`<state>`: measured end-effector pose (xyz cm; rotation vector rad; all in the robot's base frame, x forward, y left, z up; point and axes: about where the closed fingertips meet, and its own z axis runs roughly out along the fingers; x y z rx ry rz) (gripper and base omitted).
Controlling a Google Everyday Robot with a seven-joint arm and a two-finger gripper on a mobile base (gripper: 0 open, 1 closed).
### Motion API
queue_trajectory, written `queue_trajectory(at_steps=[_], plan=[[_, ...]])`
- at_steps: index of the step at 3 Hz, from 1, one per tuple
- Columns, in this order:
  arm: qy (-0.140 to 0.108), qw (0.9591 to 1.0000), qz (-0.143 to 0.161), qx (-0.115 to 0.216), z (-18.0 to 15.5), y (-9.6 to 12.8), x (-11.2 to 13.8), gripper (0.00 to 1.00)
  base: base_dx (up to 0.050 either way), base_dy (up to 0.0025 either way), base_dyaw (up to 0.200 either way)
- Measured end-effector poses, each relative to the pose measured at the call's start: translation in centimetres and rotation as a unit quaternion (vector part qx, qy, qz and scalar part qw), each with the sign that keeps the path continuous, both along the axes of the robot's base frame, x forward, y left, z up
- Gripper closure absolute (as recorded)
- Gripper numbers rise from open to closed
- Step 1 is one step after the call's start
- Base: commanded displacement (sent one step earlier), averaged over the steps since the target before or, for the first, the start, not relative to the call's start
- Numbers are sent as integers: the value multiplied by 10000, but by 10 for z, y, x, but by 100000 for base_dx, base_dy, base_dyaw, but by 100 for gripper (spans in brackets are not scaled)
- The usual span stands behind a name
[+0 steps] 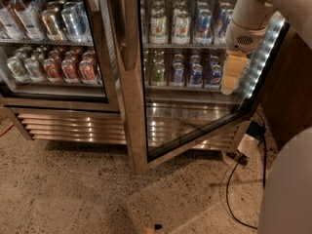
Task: Close right fridge door
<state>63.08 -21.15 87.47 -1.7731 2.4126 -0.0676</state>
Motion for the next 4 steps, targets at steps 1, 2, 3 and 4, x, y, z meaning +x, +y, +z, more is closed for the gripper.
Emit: queue_trajectory(at_steps=[1, 2, 3, 4], plan=[[0, 10000, 0, 0, 0, 0, 0, 19, 0, 0, 0], [0, 10000, 0, 0, 0, 0, 0, 42, 0, 0, 0], [-1, 10000, 0, 0, 0, 0, 0, 65, 0, 0, 0], [-1, 10000, 0, 0, 0, 0, 0, 88, 0, 0, 0]])
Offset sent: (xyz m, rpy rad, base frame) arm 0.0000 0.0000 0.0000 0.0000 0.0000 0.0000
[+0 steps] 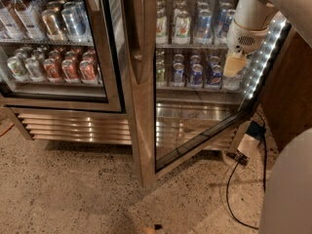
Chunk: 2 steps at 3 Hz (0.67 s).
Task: Close right fridge door
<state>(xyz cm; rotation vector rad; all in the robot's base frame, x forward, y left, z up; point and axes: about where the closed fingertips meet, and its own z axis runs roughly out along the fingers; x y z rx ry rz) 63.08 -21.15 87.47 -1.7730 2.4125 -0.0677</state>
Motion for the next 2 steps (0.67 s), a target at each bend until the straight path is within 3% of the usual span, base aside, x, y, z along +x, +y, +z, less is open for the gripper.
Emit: queue_trajectory(at_steps=[1, 2], plan=[[0, 10000, 0, 0, 0, -4, -4, 100, 3748, 237, 13358], [0, 10000, 0, 0, 0, -4, -4, 100, 5002, -2, 74]])
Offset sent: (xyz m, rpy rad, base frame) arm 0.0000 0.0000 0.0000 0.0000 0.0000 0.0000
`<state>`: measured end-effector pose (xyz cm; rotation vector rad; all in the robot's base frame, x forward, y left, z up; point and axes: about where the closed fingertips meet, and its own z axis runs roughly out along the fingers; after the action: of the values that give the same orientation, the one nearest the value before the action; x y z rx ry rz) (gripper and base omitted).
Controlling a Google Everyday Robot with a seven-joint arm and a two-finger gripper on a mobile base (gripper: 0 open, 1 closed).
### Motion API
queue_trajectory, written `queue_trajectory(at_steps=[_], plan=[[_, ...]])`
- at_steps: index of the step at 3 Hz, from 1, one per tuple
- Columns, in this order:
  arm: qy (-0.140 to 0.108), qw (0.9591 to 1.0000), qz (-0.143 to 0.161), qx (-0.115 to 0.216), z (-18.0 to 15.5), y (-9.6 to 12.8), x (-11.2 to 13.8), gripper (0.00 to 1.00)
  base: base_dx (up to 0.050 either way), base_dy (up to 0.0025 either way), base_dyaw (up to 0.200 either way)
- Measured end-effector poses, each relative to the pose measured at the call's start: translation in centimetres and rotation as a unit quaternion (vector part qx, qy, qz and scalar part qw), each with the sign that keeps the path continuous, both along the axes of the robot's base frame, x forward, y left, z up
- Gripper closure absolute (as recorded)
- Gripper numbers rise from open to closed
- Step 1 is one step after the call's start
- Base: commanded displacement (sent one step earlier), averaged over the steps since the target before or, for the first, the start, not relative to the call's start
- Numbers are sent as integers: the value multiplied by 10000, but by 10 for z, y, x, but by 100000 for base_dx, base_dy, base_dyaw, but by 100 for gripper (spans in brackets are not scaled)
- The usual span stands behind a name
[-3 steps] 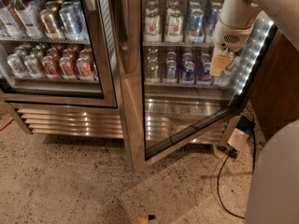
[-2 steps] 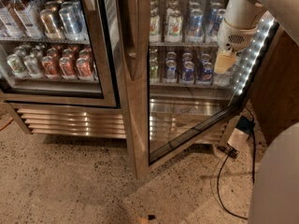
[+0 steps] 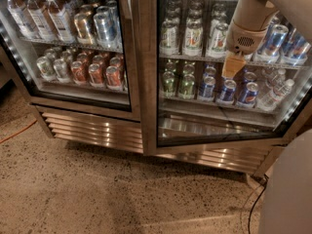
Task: Close right fridge door
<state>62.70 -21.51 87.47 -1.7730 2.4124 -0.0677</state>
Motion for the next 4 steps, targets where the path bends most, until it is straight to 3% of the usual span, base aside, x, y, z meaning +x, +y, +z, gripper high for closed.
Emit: queue_trajectory(at_steps=[3, 4], plan=[[0, 10000, 0, 0, 0, 0, 0, 100, 4949, 0, 0], [0, 10000, 0, 0, 0, 0, 0, 100, -4746, -10, 73]])
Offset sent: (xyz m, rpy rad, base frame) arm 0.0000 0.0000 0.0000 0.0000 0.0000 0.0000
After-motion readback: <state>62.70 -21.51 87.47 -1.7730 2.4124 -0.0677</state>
